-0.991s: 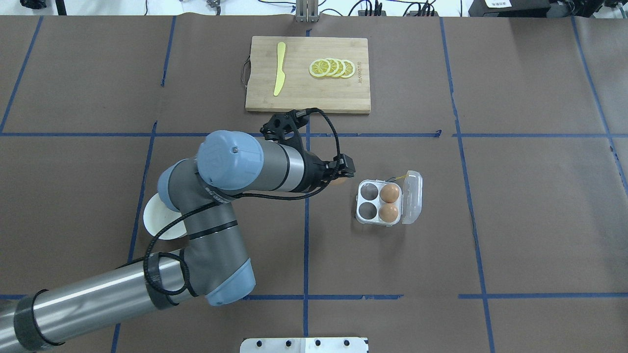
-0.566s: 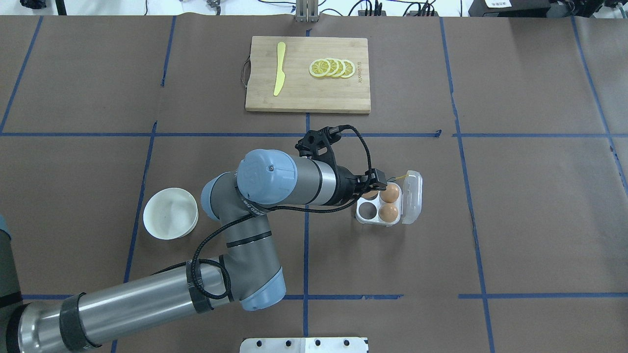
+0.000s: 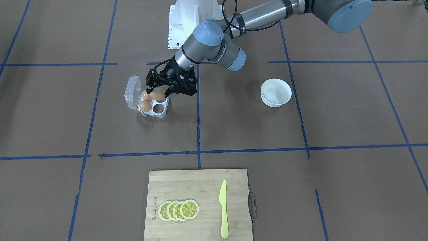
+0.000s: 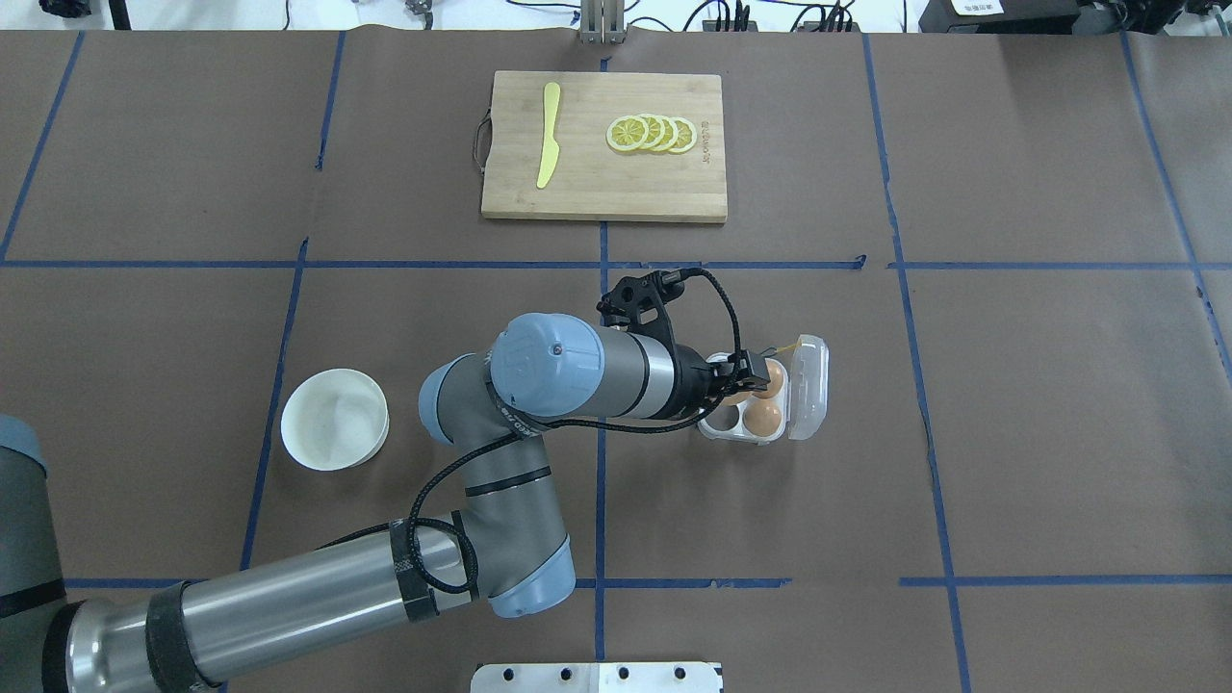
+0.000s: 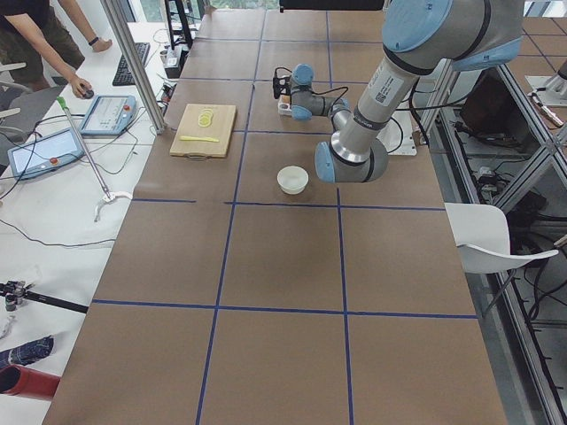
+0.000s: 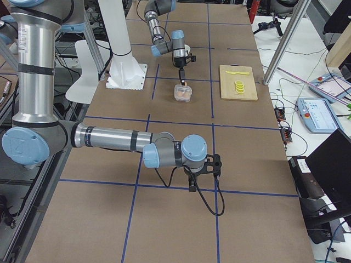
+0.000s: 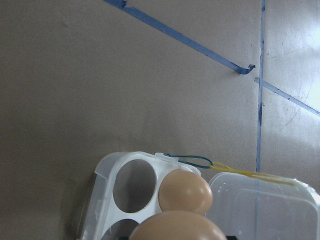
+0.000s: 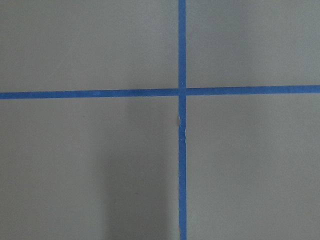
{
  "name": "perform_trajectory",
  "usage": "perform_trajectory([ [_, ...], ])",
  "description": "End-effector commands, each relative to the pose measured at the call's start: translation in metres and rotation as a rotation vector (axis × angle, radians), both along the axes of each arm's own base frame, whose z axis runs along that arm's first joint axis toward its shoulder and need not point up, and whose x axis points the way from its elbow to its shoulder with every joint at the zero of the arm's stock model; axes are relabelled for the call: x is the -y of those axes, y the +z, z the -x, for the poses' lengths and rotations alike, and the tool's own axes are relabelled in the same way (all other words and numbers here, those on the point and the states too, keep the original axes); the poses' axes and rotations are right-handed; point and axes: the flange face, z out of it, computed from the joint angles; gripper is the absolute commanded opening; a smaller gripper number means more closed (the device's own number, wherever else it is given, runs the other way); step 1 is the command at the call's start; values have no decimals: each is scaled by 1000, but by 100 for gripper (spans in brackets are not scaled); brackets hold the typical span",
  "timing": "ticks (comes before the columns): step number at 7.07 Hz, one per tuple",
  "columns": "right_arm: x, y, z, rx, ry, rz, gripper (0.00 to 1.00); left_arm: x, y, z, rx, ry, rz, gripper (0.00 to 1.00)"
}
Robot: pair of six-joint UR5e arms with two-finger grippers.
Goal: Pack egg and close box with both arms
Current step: 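Lower the egg into the empty carton cup and open the left gripper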
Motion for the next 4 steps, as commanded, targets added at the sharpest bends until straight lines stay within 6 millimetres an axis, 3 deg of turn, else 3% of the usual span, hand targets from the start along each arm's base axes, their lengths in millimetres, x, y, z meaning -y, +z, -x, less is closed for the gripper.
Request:
perform_trajectory([
  [1,0,-2,0,1,0,-3,100,15,-8,16,-13,-17,-8,100],
  [2,2,-5,1,2,0,-16,100,26,-5,25,-2,7,0,100],
  [4,15,-30,39,29,38,-20,100,63,-15,82,104,45,65,100],
])
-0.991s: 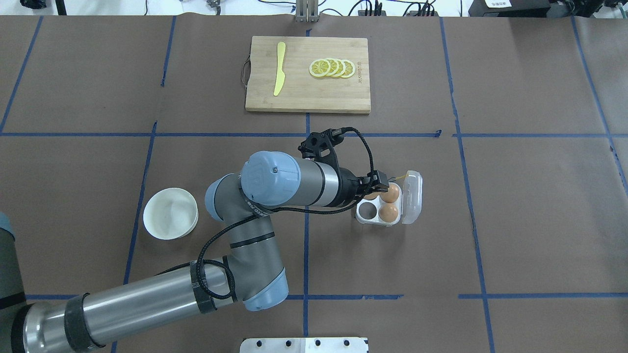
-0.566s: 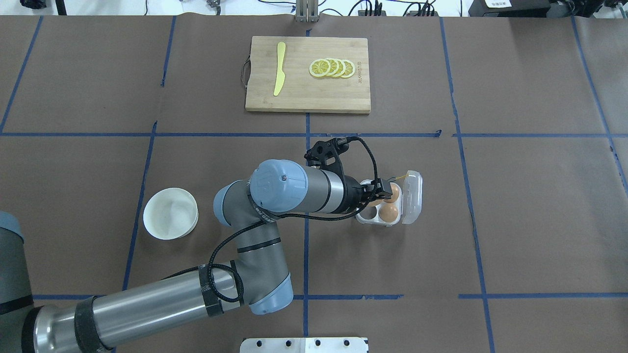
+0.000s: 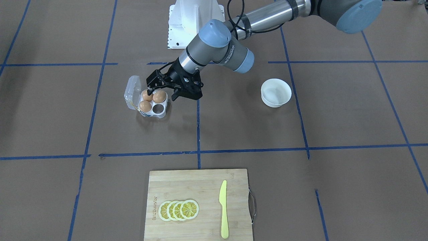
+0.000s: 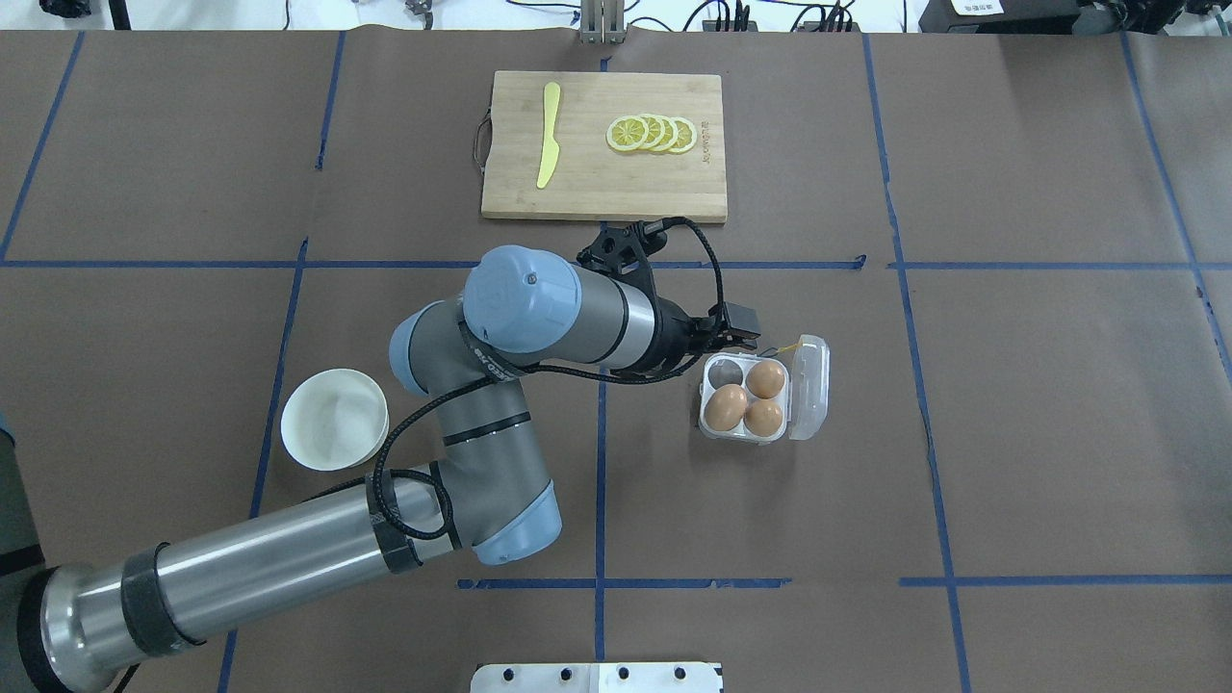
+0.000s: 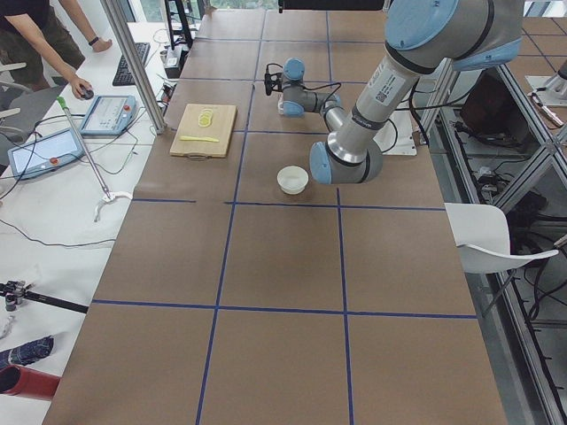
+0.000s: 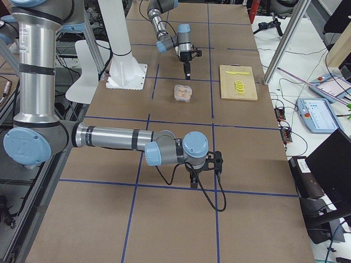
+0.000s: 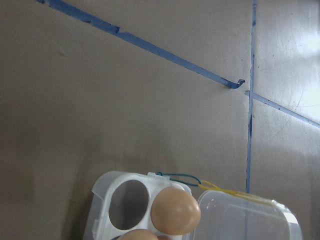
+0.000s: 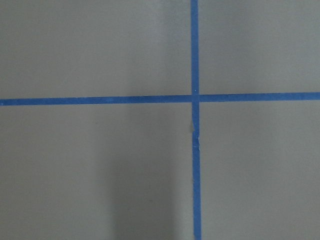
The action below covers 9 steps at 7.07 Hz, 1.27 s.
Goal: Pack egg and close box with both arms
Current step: 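Lower the egg into the empty carton cup and open the left gripper, then withdraw the left gripper away while the right gripper reaches toward the carton lid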
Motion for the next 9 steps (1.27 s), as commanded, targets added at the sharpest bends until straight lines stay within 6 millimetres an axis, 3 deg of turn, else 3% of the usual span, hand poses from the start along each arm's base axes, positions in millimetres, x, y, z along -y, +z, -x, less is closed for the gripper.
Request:
perform_trajectory([
  [1,9,-30,65,58,73,10,100,22,0,55,108,18,24,100],
  [2,6,-42,104,84,111,8,90,22,9,88,180,9,0,100],
  [4,-4,-68,155,140,77,-4,5,44,16,175,297,-34,-27,100],
  [5,-13,-87,184,159,34,-3,0,58,19,212,338,-70,-33,100],
  [7,-41,-141,239,218,-30,17,0,95,42,287,405,-153,-79,100],
  [9,-57,-192,297,263,-75,10,0,114,69,324,457,-156,-136,100],
])
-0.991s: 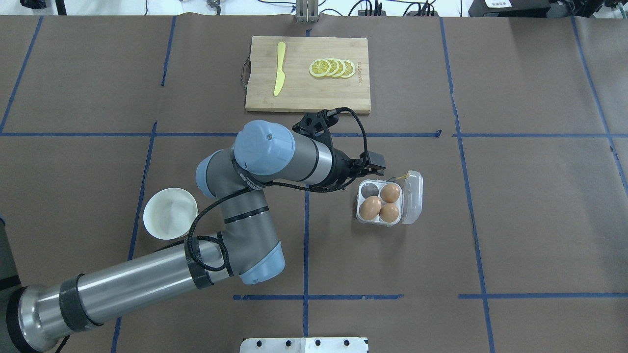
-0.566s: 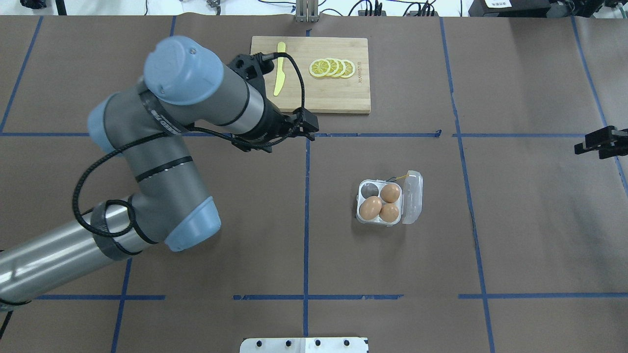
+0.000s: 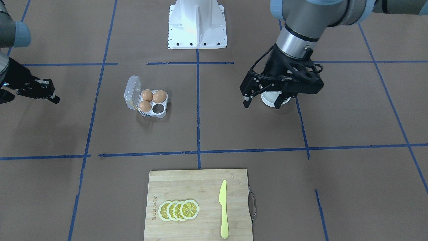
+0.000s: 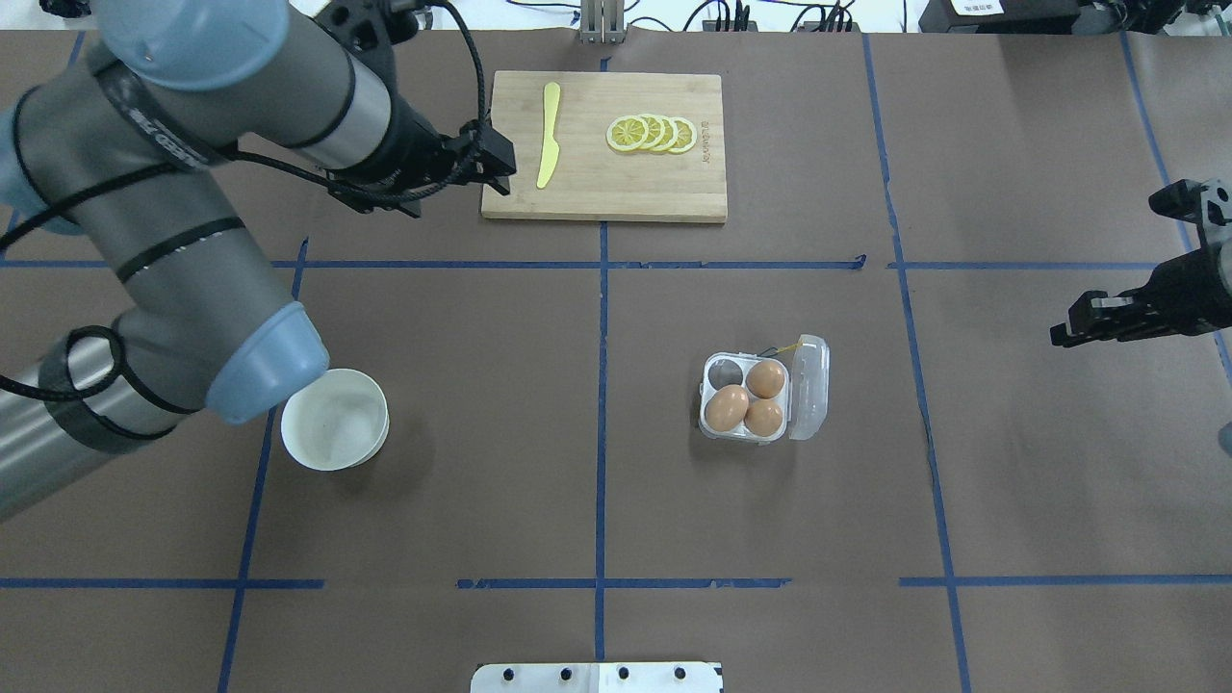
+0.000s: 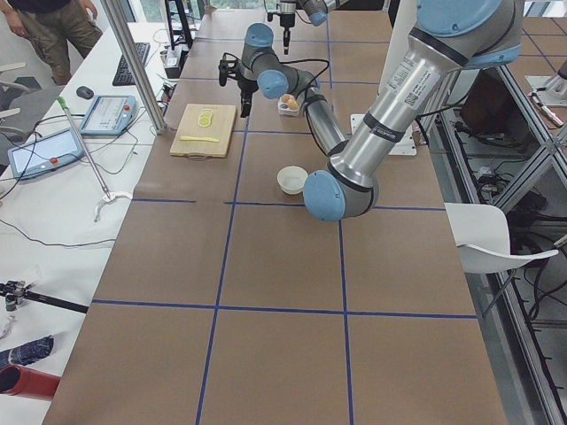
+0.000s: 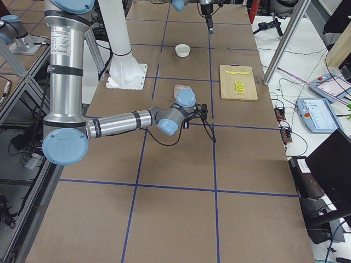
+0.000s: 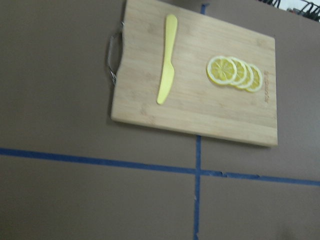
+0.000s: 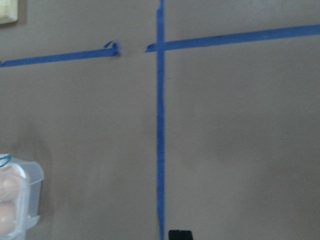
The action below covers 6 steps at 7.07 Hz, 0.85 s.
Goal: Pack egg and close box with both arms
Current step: 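Withdraw the left gripper away while the right gripper reaches toward the carton lid, then push the carton lid over the eggs with the right gripper to close it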
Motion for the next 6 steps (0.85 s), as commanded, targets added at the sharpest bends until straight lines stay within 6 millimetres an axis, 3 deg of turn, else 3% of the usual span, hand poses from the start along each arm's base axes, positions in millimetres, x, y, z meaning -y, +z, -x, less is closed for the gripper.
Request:
perform_trajectory([
  [1,-18,-48,60,44,-50,-17,0,20,23,42,49,-18,-37,100],
  [4,-28,-121,153,80,-80,-31,0,14,42,53,69,-11,-42,100],
  [6,-24,-219,224,49,-75,-39,0,16,85,70,146,42,-87,100],
])
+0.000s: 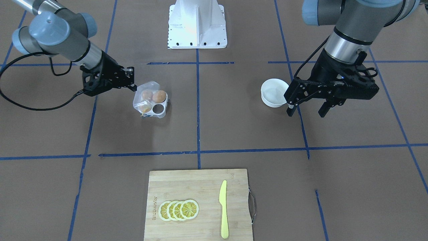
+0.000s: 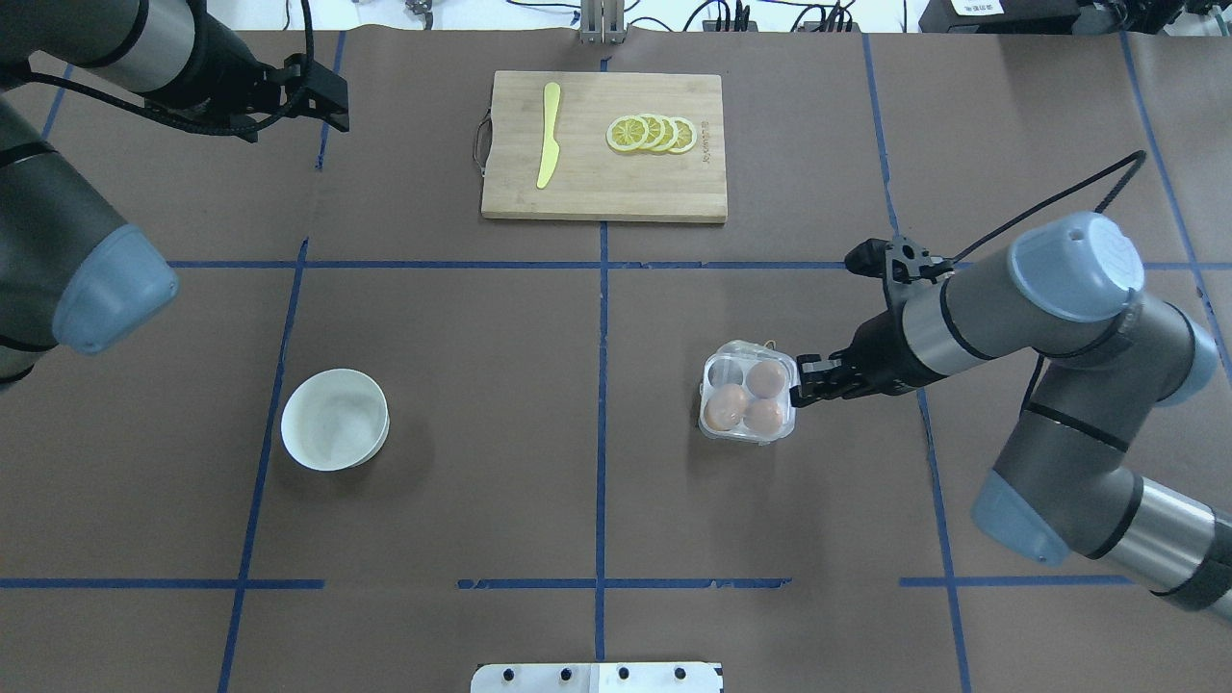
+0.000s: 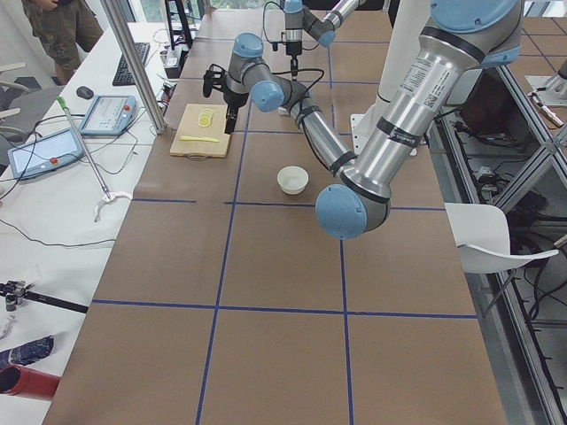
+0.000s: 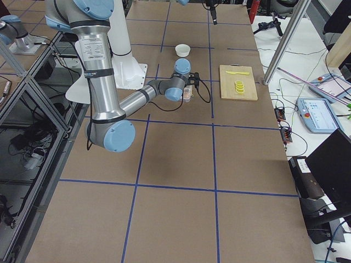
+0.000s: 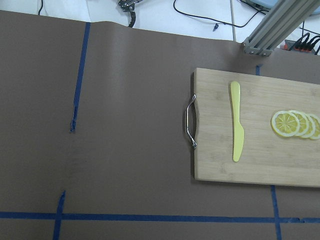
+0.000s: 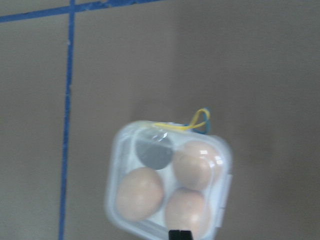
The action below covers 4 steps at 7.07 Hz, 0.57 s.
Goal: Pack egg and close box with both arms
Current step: 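Push the carton lid over the eggs with the right gripper to close it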
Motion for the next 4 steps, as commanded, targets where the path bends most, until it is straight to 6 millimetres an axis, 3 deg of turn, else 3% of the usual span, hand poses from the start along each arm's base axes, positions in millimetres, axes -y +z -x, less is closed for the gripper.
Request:
perform_trajectory([
  [1,-3,-95,61,-11,5,-10,0,6,45,29,83,40,-45,100],
  [2,0,-118,68,0,6,-16,12,9,63,44,117,50,-59,100],
  [3,1,-129,65,3,14,-17,99,8,84,55,138,64,-69,100],
  [4,8,-129,57,-4,81,8,100,3,108,68,138,100,-77,100],
])
